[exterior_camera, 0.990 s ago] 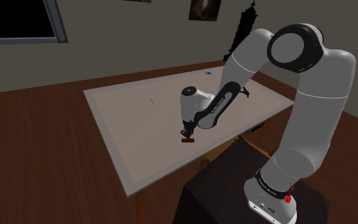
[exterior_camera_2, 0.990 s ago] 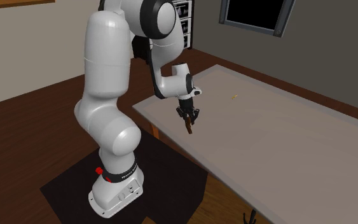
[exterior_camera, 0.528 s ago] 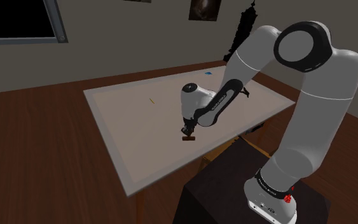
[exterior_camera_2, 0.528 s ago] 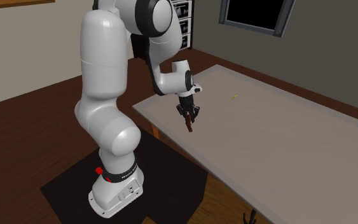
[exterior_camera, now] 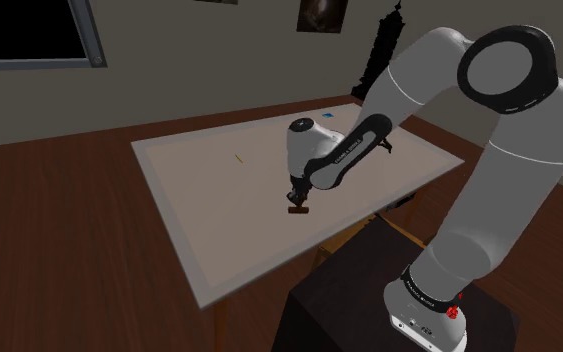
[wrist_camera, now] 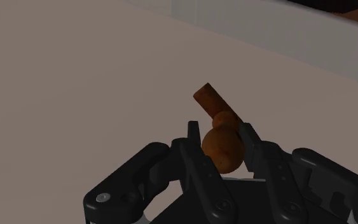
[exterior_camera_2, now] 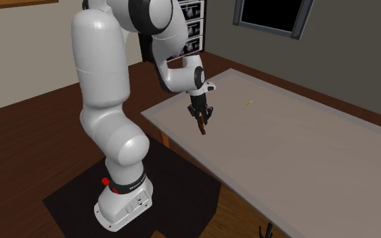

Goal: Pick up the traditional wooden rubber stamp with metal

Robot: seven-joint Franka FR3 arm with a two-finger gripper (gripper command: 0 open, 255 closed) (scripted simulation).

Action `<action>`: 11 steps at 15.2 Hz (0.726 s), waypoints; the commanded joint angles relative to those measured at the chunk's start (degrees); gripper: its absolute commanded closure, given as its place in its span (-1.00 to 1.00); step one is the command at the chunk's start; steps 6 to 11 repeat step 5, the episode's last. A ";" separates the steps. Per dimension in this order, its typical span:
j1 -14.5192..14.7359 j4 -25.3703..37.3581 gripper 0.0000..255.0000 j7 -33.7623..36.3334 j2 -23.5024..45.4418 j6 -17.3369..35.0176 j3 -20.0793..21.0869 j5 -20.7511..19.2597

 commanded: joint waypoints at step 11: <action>-0.14 -0.01 1.00 -2.57 -3.26 -2.90 0.77 2.90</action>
